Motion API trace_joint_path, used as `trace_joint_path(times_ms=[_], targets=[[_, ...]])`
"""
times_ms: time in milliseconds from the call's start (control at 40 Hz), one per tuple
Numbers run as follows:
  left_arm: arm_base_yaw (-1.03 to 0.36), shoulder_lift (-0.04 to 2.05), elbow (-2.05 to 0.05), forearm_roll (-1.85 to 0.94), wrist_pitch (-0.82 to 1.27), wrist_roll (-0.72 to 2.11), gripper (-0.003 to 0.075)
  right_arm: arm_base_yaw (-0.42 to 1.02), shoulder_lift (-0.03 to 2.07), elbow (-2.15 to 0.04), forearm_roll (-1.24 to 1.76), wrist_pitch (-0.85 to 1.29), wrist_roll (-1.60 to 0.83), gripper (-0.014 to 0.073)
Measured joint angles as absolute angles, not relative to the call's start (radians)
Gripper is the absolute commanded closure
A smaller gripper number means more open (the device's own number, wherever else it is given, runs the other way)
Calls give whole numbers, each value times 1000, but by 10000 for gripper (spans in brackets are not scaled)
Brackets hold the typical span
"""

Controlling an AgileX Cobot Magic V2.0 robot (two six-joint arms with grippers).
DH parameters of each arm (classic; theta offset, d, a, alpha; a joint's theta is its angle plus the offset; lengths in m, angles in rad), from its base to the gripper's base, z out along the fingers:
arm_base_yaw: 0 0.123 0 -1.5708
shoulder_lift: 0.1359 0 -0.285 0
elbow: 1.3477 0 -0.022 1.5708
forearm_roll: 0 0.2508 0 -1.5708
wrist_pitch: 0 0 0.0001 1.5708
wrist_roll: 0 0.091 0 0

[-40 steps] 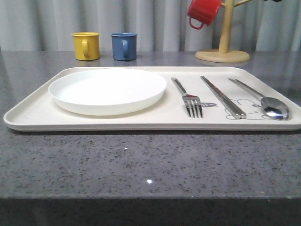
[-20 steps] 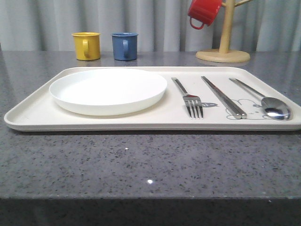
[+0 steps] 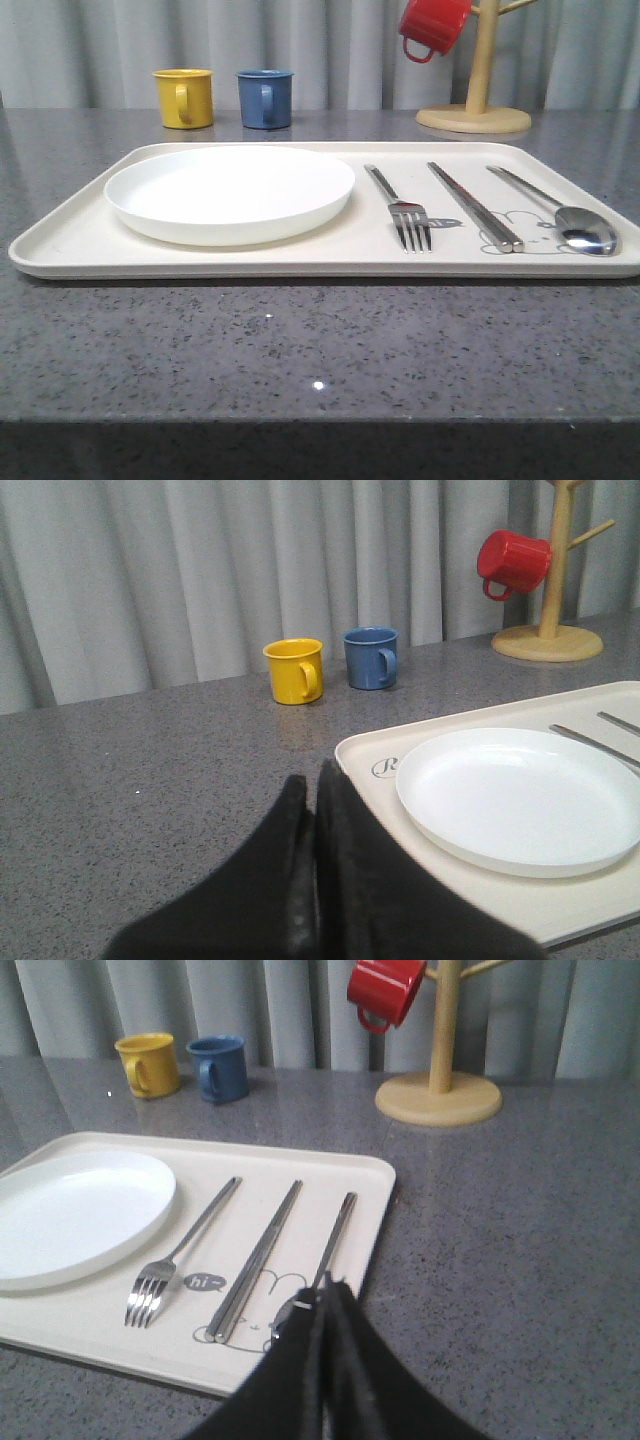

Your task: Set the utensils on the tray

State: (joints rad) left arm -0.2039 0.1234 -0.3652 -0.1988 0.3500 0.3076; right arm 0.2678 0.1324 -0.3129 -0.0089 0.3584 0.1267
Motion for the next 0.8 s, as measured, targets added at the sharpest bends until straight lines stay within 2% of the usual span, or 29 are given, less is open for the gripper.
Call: trace_joint_path(times_ms=[799], targets=[[-204, 123, -365, -199, 350, 308, 738, 268, 86, -311, -9, 355, 124, 664]])
